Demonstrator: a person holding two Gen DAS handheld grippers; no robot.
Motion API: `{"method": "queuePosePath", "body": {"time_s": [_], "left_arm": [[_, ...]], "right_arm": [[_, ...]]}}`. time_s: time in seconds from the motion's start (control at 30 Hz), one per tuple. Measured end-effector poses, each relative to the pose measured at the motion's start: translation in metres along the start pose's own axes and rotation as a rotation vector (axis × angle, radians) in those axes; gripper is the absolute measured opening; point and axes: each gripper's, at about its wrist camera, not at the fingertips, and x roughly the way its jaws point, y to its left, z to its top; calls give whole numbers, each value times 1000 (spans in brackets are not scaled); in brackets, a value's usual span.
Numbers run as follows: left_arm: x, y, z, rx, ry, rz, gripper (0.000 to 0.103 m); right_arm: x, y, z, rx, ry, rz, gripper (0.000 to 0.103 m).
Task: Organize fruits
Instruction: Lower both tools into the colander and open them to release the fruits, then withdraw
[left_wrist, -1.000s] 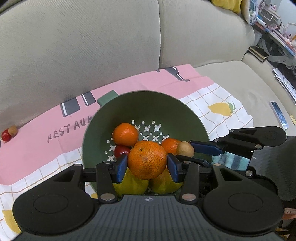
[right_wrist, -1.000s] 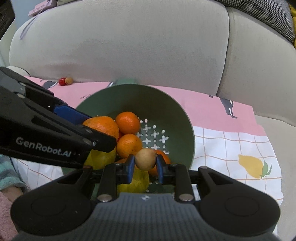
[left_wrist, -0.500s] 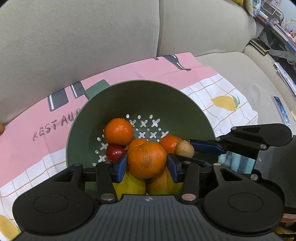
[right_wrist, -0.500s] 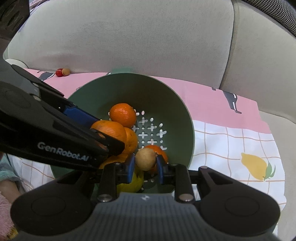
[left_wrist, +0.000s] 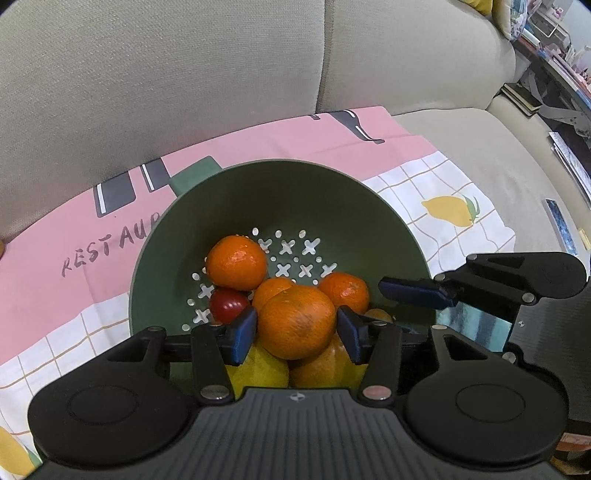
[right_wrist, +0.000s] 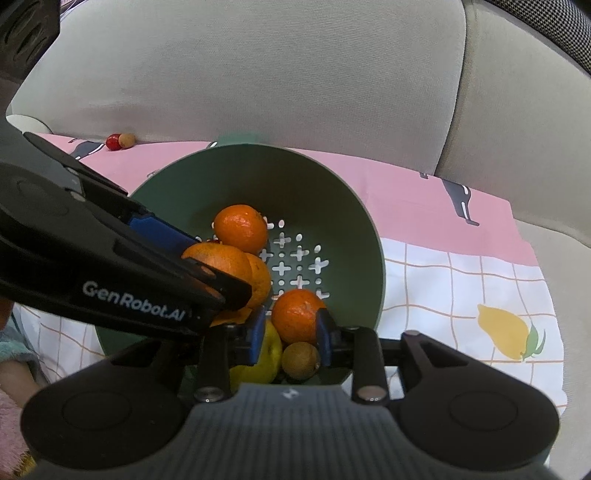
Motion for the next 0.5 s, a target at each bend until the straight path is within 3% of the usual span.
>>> {"method": "queuePosePath", "body": {"time_s": [0.17, 0.23, 0.4, 0.5], "left_arm": [[-3, -1, -1, -1, -9, 7, 65], [-6, 0, -2, -9, -17, 9, 66], [-19, 3, -3, -25, -52, 15, 70], [-27, 6, -3, -35, -76, 22, 70]], "right_arm": [[-5, 1, 0, -2, -1, -19, 44], [-8, 2, 0, -4, -7, -29, 56], [-15, 5, 2, -3, -30, -51, 66], [-21, 8, 5, -6, -49, -74, 79]]}}
